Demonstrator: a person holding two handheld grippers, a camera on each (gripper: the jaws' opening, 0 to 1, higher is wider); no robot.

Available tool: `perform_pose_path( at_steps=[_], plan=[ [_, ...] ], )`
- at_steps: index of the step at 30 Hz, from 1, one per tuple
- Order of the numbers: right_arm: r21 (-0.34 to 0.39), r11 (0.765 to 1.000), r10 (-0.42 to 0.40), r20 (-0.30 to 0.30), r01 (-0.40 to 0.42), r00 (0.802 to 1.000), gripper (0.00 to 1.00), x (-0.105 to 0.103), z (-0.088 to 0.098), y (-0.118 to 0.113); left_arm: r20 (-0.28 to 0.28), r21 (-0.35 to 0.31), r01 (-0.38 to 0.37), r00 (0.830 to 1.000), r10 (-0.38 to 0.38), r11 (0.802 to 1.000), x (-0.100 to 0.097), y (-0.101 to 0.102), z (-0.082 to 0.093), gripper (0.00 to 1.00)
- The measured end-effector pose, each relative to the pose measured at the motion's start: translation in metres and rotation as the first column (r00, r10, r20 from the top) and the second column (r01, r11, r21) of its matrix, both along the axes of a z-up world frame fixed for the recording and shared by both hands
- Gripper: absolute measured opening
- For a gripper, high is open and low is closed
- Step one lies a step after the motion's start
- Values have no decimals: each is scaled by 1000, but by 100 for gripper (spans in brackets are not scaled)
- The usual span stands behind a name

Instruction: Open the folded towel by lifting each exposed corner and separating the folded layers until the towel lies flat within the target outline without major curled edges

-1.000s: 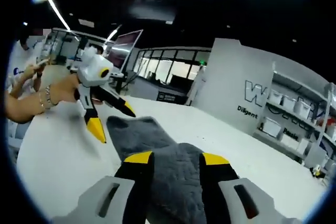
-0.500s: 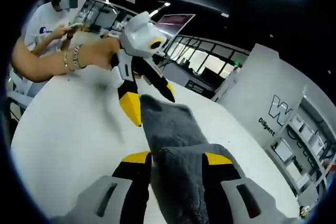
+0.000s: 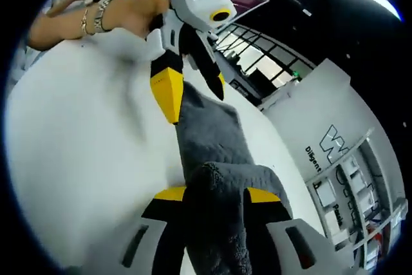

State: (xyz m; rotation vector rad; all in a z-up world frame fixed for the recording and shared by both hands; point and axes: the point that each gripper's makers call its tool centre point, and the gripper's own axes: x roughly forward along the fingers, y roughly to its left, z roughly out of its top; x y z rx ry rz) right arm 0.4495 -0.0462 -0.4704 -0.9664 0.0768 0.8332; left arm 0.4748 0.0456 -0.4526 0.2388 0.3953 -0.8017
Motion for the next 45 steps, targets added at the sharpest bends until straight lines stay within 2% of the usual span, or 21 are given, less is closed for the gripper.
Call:
perform_pose_path(
  at_steps=[2, 5, 15, 19, 28, 33, 35, 37, 42, 45],
  plan=[
    [9, 1000, 0, -8, 0, 1000, 13, 0, 0, 0, -2, 1, -1, 1000, 1, 1000, 1, 0, 0, 87],
    [41, 999, -13, 9, 13, 1000, 10, 3, 8, -3, -2, 2, -2, 1000, 2, 1000, 1, 1, -1, 87],
    [196, 977, -94, 19, 88, 995, 6, 14, 37, -22, -6, 4, -2, 1000, 2, 1000, 0, 0, -2, 87],
    [250, 957, -161, 35, 148, 986, 6, 22, 49, -37, -9, 8, 3, 1000, -3, 1000, -1, -1, -3, 87],
    [351, 900, -282, 12, 260, 959, 4, 37, 61, -74, -20, 13, 0, 1000, 0, 1000, 1, 1, -5, 86],
    [367, 878, -340, 25, 308, 940, 4, 41, 68, -90, -15, 9, 5, 1000, -5, 1000, -3, -1, -5, 86],
    [381, 858, -382, 26, 345, 924, 4, 44, 71, -101, -17, 11, 7, 1000, -7, 1000, -4, -2, -5, 86],
    [383, 832, -444, 25, 401, 896, 4, 47, 72, -118, -17, 13, 6, 1000, -5, 1000, -4, -2, -6, 86],
    [425, 781, -492, -33, 458, 870, 4, 50, 71, -138, -19, 15, 4, 1000, -4, 1000, -2, -1, -5, 86],
    [433, 747, -540, -47, 504, 841, 4, 53, 71, -154, -23, 17, 4, 1000, -4, 1000, -1, 0, -6, 86]
  ],
)
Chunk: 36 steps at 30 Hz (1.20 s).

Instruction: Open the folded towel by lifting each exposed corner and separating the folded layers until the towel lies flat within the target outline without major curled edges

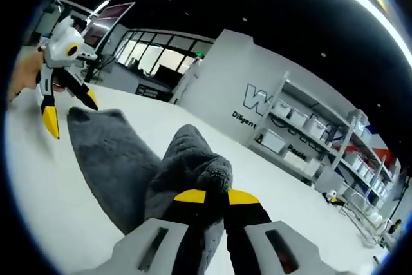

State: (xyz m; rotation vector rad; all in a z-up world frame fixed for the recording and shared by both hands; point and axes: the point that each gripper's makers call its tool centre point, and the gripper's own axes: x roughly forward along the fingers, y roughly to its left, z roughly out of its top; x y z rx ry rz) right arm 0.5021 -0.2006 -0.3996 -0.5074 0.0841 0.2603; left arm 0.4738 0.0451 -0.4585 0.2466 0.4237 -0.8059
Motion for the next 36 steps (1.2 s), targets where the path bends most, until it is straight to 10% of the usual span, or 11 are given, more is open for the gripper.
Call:
perform_pose_path(
  at_steps=[36],
  plan=[
    [142, 941, -279, -195, 308, 940, 5, 9, -31, -109, 0, 13, 12, 1000, -12, 1000, -5, -2, 0, 86]
  ],
)
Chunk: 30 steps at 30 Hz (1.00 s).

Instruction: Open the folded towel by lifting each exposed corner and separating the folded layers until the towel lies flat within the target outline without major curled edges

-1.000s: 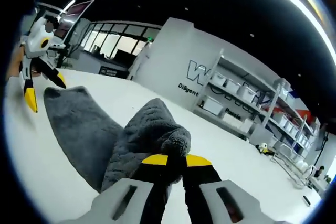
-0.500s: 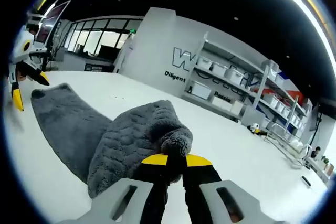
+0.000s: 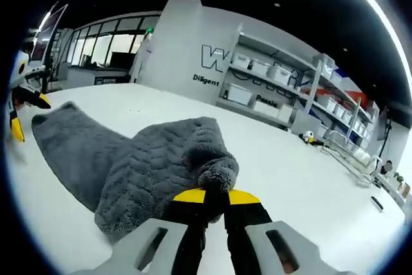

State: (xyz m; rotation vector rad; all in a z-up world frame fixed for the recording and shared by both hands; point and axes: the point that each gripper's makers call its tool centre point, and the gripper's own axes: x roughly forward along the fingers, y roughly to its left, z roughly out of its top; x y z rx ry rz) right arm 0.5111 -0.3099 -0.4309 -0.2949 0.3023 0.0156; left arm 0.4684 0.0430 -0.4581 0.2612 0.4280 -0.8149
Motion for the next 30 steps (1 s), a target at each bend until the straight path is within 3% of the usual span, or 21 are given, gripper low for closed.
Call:
perform_pose_path(
  at_steps=[18, 21, 30],
  plan=[
    [15, 992, -123, -42, 124, 992, 5, -12, -12, -47, -7, 6, 3, 1000, -3, 1000, -2, -1, -3, 86],
    [60, 988, -136, -45, 139, 990, 6, -14, -15, -54, -9, 8, 4, 1000, -4, 1000, -1, 0, -3, 86],
    [104, 980, -156, -125, 169, 980, 6, -18, -38, -66, 1, 11, 15, 1000, -15, 1000, 2, -1, 2, 86]
  ],
)
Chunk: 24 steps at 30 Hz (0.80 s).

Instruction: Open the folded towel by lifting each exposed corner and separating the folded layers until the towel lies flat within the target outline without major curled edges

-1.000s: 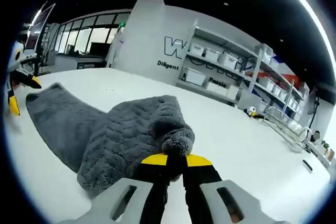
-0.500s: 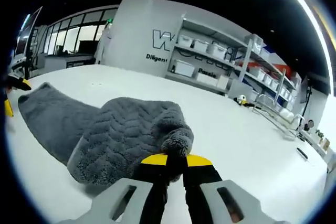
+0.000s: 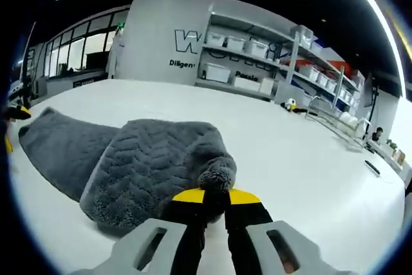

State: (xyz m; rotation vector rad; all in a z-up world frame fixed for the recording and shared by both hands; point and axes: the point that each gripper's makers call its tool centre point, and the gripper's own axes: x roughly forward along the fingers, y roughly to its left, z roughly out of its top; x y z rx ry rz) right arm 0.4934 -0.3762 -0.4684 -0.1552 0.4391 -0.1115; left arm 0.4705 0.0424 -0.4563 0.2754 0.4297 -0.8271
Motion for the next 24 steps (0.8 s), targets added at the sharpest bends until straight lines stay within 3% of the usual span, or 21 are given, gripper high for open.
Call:
perform_pose_path(
  at_steps=[6, 9, 15, 20, 24],
  plan=[
    [37, 999, -26, -24, 27, 999, 10, -3, -9, -5, -5, 13, 0, 1000, 0, 1000, 0, 0, -3, 86],
    [3, 997, -77, -30, 77, 997, 24, -6, -6, -17, -6, 20, 2, 1000, -2, 1000, -2, -1, -4, 86],
    [-22, 995, -102, -38, 101, 994, 39, -13, -1, -21, -6, 23, 3, 1000, -3, 1000, -4, -1, -5, 86],
    [-50, 990, -134, -47, 131, 990, 61, -28, 6, -20, -4, 23, 6, 1000, -6, 1000, -4, -2, -5, 86],
    [-66, 992, -112, -39, 110, 993, 66, -24, 14, -16, -7, 28, 9, 1000, -9, 1000, -4, -2, -6, 86]
  ],
)
